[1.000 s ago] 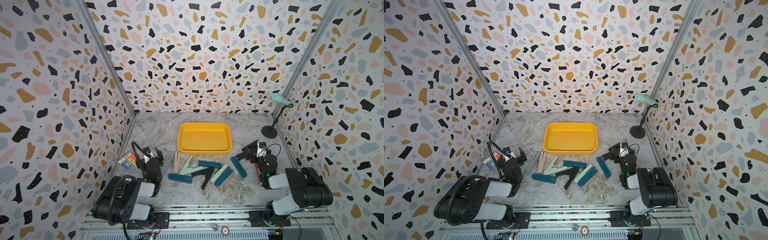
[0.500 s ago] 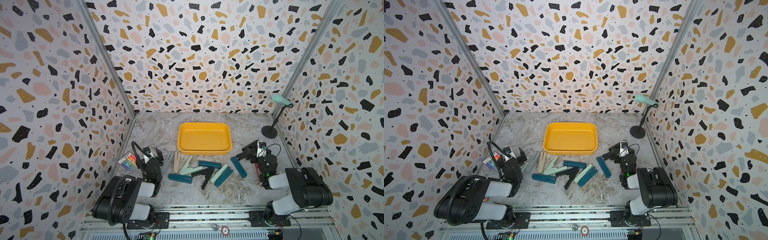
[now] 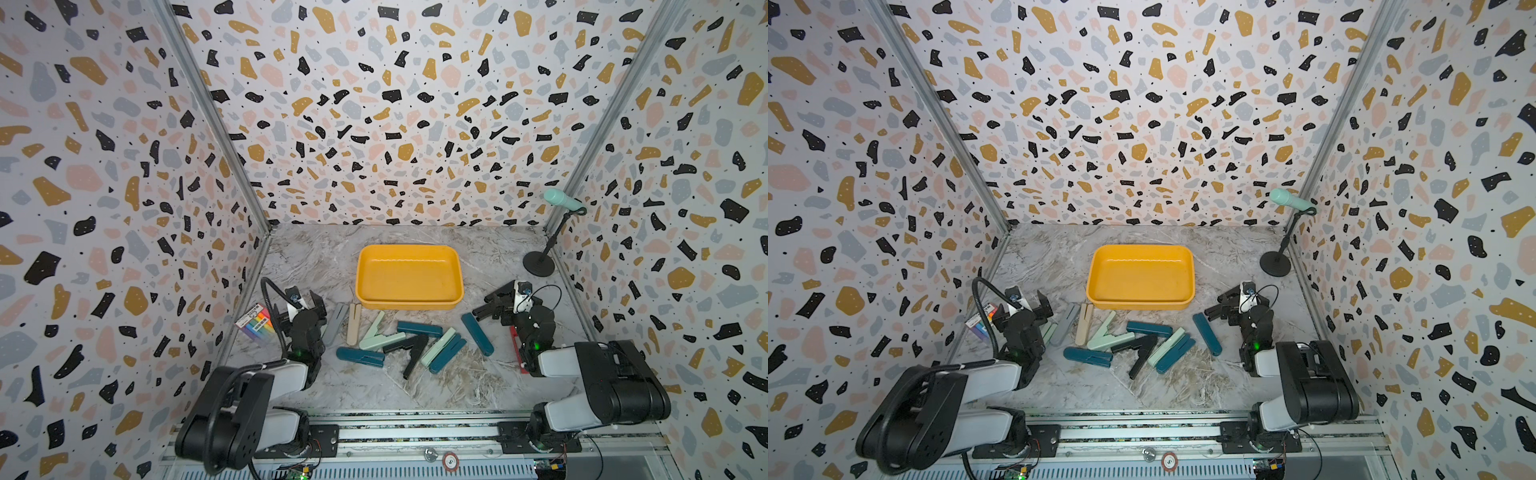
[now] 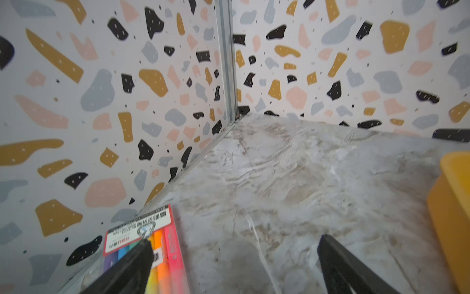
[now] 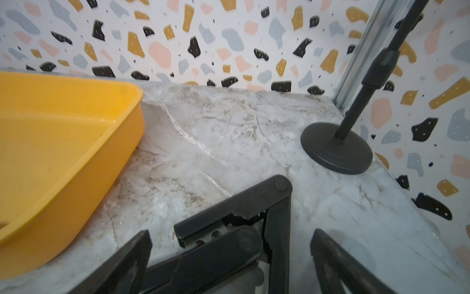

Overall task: Put the pruning pliers into the storage box
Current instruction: Pick up the pruning pliers from the center of the board.

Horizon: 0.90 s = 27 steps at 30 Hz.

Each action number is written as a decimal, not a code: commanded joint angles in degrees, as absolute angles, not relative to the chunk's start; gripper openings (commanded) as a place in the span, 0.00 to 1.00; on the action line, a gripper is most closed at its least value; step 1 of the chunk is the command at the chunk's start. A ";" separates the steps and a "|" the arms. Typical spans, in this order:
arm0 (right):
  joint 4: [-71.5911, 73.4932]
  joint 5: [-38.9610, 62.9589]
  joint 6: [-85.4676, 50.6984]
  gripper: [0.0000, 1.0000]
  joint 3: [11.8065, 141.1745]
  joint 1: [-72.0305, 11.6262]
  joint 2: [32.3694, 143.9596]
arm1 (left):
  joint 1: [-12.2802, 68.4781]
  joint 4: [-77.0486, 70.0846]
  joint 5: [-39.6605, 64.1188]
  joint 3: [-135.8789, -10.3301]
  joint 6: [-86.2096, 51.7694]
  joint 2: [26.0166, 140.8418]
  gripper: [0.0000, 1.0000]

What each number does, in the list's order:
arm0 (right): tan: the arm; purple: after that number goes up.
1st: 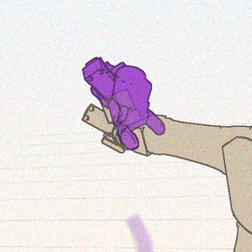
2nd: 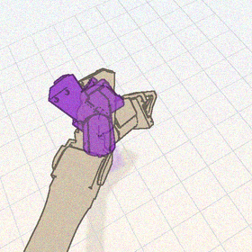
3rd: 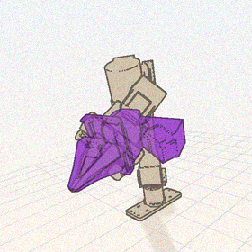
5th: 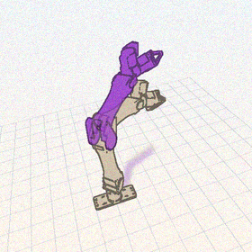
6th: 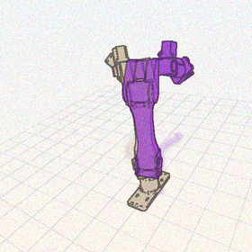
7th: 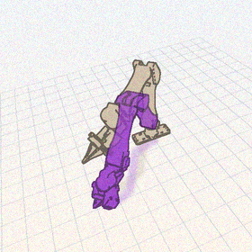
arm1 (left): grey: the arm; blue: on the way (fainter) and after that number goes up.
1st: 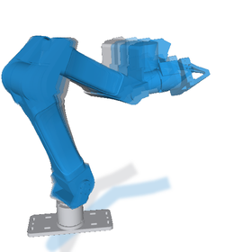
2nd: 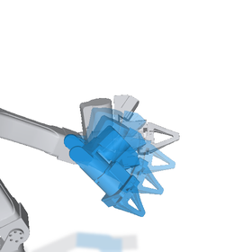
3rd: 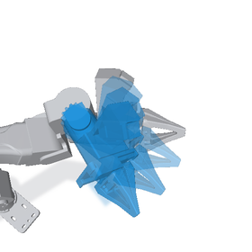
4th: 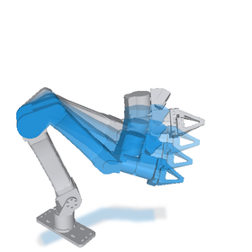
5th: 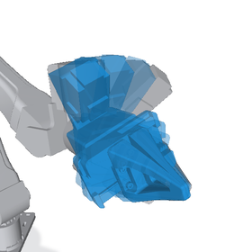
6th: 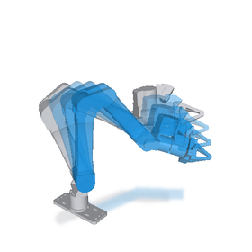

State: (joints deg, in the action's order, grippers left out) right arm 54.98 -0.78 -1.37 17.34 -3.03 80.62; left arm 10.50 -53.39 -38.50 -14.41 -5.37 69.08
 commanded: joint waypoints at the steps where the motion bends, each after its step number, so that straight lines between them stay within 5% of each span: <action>1: 33.31 -2.72 -7.78 0.99 26.83 -1.14 76.05 | 10.11 -46.22 -37.80 -16.03 -9.99 59.51 0.99; 10: 12.74 2.54 -20.68 0.99 35.77 5.15 80.61 | 17.35 -38.46 -36.26 -16.48 -12.31 51.27 1.00; 17: 6.08 -0.97 -19.17 0.97 42.27 5.79 85.53 | 27.58 -37.76 -39.53 -20.32 -8.90 57.92 1.00; 27: 2.80 4.05 -20.78 0.87 49.72 6.08 92.74 | 29.09 -40.17 -37.07 -20.84 -9.06 63.55 1.00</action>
